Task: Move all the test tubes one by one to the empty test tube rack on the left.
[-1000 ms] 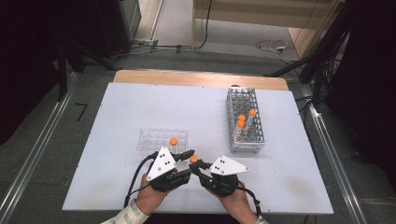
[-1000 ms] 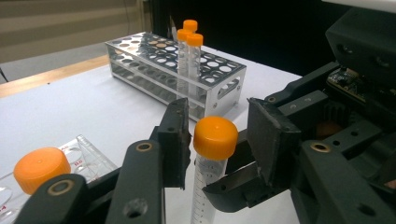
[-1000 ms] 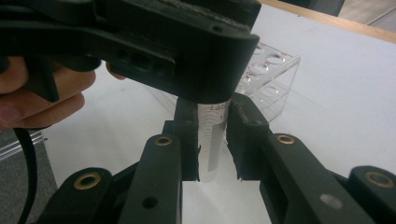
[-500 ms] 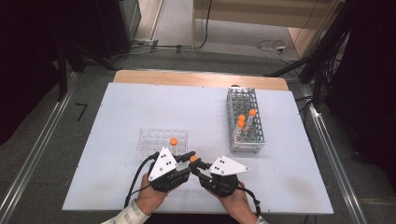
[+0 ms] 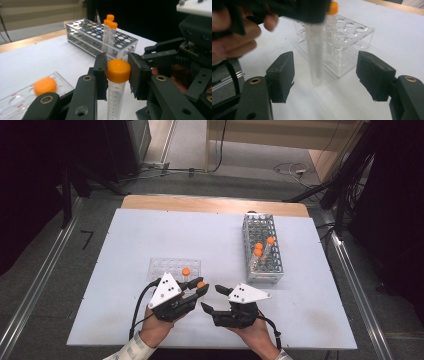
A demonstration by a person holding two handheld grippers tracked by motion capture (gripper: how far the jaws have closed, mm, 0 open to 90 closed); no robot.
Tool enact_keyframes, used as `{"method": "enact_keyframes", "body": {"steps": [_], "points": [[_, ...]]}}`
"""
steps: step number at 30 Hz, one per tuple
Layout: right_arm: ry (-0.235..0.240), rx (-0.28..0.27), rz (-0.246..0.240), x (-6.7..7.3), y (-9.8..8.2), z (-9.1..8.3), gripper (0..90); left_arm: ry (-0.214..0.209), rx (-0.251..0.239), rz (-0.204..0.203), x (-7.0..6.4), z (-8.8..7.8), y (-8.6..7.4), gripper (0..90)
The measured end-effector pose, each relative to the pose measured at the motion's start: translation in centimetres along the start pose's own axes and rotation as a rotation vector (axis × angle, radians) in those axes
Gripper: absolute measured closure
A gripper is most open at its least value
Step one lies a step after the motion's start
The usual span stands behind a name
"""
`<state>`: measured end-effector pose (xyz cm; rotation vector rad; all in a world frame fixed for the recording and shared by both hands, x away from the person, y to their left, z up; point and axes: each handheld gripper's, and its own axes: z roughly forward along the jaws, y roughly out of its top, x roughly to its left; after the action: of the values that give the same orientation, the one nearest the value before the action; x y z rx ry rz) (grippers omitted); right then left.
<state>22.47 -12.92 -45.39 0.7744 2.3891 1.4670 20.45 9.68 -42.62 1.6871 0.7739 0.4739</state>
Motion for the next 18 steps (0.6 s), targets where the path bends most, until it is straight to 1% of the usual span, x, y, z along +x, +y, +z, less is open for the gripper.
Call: {"method": "enact_keyframes", "body": {"steps": [5, 7, 13, 18], "points": [[-0.023, 0.007, 0.021, -0.6, -0.2, -0.2, 28.4, 0.037, -0.03, -0.028, 1.1, -1.4, 0.9, 69.9], [-0.03, 0.008, 0.022, -0.7, -0.3, -0.3, 28.5, 0.054, -0.043, -0.037, 1.5, -1.9, 1.3, 70.0], [-0.042, 0.013, 0.028, -1.1, -0.3, -0.4, 28.6, 0.106, -0.064, -0.046, 2.5, -3.0, 1.9, 69.9], [-0.047, 0.01, 0.031, -1.3, -0.3, -0.4, 28.8, 0.16, -0.076, -0.034, 3.2, -3.4, 2.1, 69.9]]}}
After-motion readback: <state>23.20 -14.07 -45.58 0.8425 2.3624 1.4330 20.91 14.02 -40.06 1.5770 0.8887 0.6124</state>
